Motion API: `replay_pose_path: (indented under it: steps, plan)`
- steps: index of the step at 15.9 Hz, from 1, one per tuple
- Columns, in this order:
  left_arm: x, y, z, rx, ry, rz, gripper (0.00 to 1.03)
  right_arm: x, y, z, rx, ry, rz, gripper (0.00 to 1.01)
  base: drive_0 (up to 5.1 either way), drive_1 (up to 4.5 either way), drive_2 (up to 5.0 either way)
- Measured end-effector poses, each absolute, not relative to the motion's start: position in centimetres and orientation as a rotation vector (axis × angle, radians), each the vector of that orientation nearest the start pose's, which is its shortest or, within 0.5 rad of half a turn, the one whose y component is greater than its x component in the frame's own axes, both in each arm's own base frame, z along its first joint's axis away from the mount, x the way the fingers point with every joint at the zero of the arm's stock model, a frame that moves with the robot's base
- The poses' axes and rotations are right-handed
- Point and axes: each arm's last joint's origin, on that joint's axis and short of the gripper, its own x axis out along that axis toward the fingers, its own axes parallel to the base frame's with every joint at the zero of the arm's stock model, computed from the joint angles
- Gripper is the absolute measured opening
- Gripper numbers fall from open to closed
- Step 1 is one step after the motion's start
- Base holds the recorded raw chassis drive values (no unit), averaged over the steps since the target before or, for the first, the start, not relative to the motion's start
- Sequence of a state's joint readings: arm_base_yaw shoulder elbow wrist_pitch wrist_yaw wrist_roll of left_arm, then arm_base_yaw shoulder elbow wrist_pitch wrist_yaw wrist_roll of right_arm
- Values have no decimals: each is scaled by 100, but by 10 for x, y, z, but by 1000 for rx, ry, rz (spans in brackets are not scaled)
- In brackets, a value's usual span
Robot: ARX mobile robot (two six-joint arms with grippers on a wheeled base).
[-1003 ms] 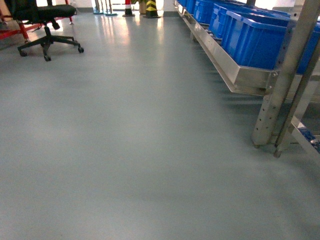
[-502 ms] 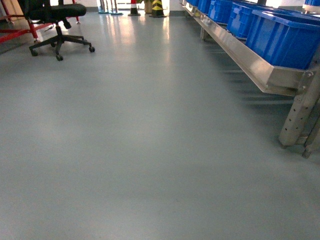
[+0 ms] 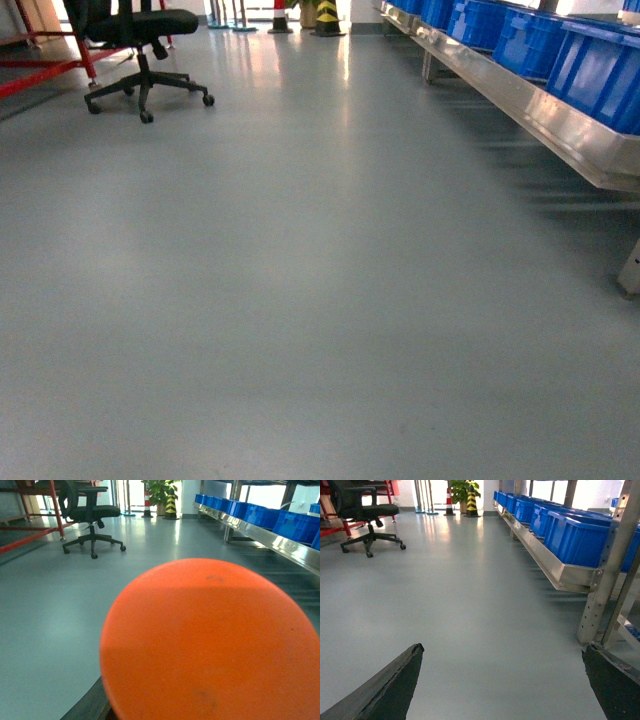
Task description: Pick capacitor and pack into box
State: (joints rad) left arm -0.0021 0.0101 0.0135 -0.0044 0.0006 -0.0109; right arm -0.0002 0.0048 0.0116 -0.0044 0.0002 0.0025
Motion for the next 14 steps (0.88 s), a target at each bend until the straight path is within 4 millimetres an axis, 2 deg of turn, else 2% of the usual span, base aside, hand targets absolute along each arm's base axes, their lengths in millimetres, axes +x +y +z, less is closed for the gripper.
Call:
replay_pose_path:
  steps: [14]
  plan:
    - [98, 0, 167, -11, 2, -2, 44, 97, 0, 166, 2, 0, 0, 98, -496, 241, 241]
